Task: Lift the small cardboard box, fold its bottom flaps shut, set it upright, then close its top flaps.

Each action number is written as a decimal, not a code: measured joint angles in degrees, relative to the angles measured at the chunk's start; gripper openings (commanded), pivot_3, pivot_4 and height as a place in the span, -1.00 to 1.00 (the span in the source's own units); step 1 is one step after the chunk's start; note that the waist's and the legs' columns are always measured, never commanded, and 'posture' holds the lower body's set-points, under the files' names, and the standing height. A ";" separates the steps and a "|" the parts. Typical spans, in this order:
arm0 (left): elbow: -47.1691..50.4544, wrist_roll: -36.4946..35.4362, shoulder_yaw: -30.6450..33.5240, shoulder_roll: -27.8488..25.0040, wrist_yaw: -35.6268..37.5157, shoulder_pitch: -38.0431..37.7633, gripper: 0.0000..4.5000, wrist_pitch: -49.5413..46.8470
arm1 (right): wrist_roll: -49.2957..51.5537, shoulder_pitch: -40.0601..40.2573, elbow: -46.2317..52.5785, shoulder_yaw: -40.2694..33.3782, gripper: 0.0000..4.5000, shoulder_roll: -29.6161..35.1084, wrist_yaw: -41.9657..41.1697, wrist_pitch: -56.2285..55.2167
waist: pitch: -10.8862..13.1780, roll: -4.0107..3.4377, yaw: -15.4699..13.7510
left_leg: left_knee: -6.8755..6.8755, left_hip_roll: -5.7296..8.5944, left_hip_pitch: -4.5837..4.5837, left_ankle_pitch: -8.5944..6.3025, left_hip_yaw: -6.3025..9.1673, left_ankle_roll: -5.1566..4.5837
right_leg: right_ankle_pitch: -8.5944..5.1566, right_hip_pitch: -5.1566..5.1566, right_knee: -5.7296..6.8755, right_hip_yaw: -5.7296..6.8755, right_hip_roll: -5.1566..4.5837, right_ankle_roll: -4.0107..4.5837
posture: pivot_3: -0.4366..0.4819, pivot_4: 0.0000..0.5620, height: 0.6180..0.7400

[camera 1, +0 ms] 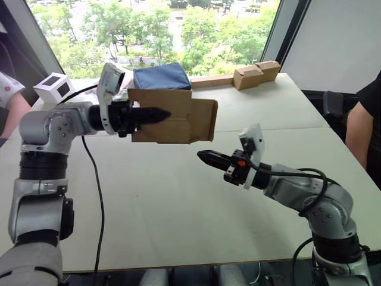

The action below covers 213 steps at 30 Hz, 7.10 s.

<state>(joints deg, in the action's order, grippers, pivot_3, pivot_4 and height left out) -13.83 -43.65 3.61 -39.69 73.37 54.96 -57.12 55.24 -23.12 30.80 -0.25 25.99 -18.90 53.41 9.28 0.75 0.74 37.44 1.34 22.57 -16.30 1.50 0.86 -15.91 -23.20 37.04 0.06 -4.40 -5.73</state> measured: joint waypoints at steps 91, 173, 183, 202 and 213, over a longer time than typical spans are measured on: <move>0.88 -3.84 2.84 1.34 -2.37 1.81 -1.00 -1.31 | 11.49 -6.42 -14.91 -11.31 -0.49 -11.61 -7.71 -4.10 | 0.01 0.00 0.23 | 0.01 0.05 -0.01 0.02 -0.01 0.03 | 0.01 -0.03 0.07 -0.01 -0.06 0.00 | -0.05 -0.47 1.00; 1.08 -4.53 3.03 2.13 -3.79 1.86 -1.00 -1.54 | 24.81 -3.82 -17.50 -10.91 0.03 -16.24 1.72 -8.34 | 0.01 0.00 0.29 | 0.00 0.03 -0.02 0.02 0.00 0.03 | 0.01 -0.04 0.06 -0.02 -0.05 0.00 | -0.05 -0.47 1.00; 0.71 -4.52 3.93 2.12 -3.78 1.90 -1.00 -1.32 | 24.79 0.39 -17.44 -10.12 0.03 -17.33 0.79 -8.41 | 0.01 0.00 0.26 | 0.00 0.03 -0.02 0.02 -0.01 0.03 | 0.01 -0.03 0.06 -0.01 -0.05 0.00 | -0.05 -0.47 1.00; 0.72 -4.53 3.96 2.20 -3.85 2.06 -1.00 -1.42 | 25.49 0.16 -17.38 -9.97 -0.64 -20.39 1.54 -10.07 | 0.01 0.00 0.30 | 0.00 0.03 -0.02 0.02 -0.01 0.03 | 0.01 -0.03 0.07 -0.01 -0.05 0.00 | -0.05 -0.47 1.00; 1.18 -4.60 3.98 2.57 -4.25 2.04 -1.00 -1.51 | 25.90 -0.63 -17.38 -9.28 -0.64 -21.51 2.25 -10.40 | 0.01 0.00 0.31 | 0.00 0.03 -0.02 0.02 0.00 0.03 | 0.01 -0.03 0.07 -0.02 -0.05 0.00 | -0.05 -0.47 1.00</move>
<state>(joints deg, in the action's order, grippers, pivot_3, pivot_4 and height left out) -12.65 -48.25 7.59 -37.12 69.12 57.00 -58.64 81.14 -23.75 13.42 -9.53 4.48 -16.65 43.00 9.29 0.75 1.05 37.44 1.37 22.55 -16.29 1.50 0.89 -15.90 -23.23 37.10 0.04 -4.45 -5.74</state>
